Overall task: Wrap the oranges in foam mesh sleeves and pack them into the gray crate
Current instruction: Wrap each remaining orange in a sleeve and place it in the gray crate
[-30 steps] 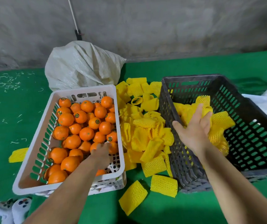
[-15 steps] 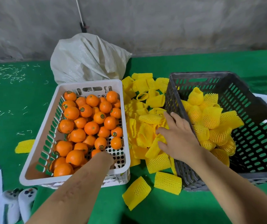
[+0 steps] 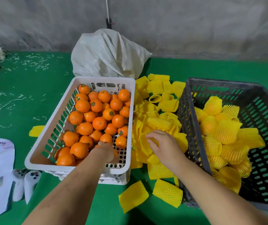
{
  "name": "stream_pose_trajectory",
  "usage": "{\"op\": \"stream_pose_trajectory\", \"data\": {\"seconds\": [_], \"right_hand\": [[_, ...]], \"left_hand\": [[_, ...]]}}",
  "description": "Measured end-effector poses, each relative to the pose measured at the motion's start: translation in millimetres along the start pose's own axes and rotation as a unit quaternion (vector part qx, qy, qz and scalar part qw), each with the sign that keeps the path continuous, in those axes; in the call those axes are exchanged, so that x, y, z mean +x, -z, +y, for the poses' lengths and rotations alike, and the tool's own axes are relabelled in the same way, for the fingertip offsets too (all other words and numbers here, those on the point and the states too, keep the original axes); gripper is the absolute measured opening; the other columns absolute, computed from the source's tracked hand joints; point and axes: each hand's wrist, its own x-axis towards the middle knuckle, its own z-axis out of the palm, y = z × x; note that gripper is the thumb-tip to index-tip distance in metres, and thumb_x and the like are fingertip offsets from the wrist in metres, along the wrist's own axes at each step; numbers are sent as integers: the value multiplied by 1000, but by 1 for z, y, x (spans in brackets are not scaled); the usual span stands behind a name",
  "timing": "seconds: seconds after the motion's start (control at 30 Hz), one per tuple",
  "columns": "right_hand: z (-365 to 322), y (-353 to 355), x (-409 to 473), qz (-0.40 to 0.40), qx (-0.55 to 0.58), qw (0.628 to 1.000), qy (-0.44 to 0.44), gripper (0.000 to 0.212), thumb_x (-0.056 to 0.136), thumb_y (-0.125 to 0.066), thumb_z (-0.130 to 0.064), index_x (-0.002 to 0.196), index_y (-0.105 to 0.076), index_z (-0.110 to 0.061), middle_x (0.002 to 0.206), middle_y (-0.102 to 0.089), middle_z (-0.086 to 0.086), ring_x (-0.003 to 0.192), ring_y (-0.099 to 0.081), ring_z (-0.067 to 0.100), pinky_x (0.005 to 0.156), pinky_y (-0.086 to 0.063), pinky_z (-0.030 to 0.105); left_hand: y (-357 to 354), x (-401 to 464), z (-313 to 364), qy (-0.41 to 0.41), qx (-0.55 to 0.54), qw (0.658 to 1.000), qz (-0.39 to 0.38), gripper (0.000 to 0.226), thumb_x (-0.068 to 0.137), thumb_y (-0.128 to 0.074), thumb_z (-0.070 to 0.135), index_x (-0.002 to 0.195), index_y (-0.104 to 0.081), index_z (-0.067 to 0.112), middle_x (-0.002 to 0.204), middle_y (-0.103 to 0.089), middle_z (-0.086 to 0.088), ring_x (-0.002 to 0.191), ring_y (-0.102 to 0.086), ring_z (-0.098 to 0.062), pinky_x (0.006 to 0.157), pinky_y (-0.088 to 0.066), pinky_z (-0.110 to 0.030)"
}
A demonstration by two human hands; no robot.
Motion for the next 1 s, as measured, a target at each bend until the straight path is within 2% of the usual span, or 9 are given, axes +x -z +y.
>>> {"op": "stream_pose_trajectory", "data": {"seconds": [0.1,0.2,0.27,0.37,0.43,0.57,0.7,0.87,1.0], "right_hand": [[1,8,4,96,166,979,-75,21,97,-67,-12,113,-68,-26,107,-68,-7,97,-63,8,73,-53,22],[5,16,4,131,294,935,-150,36,96,-65,-11,128,-60,-29,109,-66,-3,94,-64,10,64,-48,21],[4,18,2,173,287,928,-162,32,98,-63,-17,127,-66,-27,108,-68,-7,91,-64,6,70,-49,24],[-11,7,-3,250,286,913,-148,20,99,-64,-24,117,-71,-28,104,-71,-14,94,-65,1,80,-54,25],[-24,-1,-5,277,309,899,-142,14,98,-66,-22,110,-70,-29,103,-71,-15,97,-65,-2,84,-54,22],[-32,-10,-8,264,344,888,-154,15,97,-68,-16,108,-68,-26,104,-71,-10,98,-67,0,89,-55,27],[-29,-7,-5,239,323,903,-153,11,97,-68,-25,100,-65,-35,98,-67,-18,92,-62,-12,78,-48,13],[-26,-17,-1,214,257,925,-183,33,101,-62,-29,72,-48,-22,57,-48,-14,54,-39,3,55,-33,31],[-32,-15,2,287,215,916,-179,12,98,-69,-27,96,-58,-21,85,-58,-14,80,-54,1,68,-41,14]], "left_hand": [[17,-14,-7,-68,-226,967,97,56,93,-72,40,139,-54,15,141,-48,-21,116,-59,-39,92,-57,-48],[23,-51,-2,-175,-472,841,198,57,82,-78,50,132,-59,30,127,-62,-22,115,-64,-45,92,-58,-61],[26,-83,13,-285,-538,756,242,39,82,-77,52,119,-63,50,115,-70,-9,99,-72,-33,78,-63,-51],[20,-111,40,-333,-628,691,133,43,81,-82,53,121,-66,54,122,-69,2,99,-75,-21,76,-64,-33],[10,-112,56,-334,-671,661,27,52,80,-86,46,129,-69,42,127,-70,-2,103,-74,-24,81,-62,-35],[3,-107,64,-330,-722,606,-48,53,89,-75,32,139,-63,20,114,-73,-16,90,-72,-28,81,-60,-34],[2,-103,60,-336,-721,602,-66,50,91,-68,32,139,-60,16,101,-74,-15,86,-72,-26,77,-61,-32],[2,-105,58,-368,-706,600,-78,64,84,-74,39,140,-61,10,108,-70,-16,81,-68,-27,74,-60,-35],[0,-101,56,-399,-675,611,-108,55,78,-77,31,130,-68,16,125,-67,-12,85,-70,-34,76,-61,-36]]}}
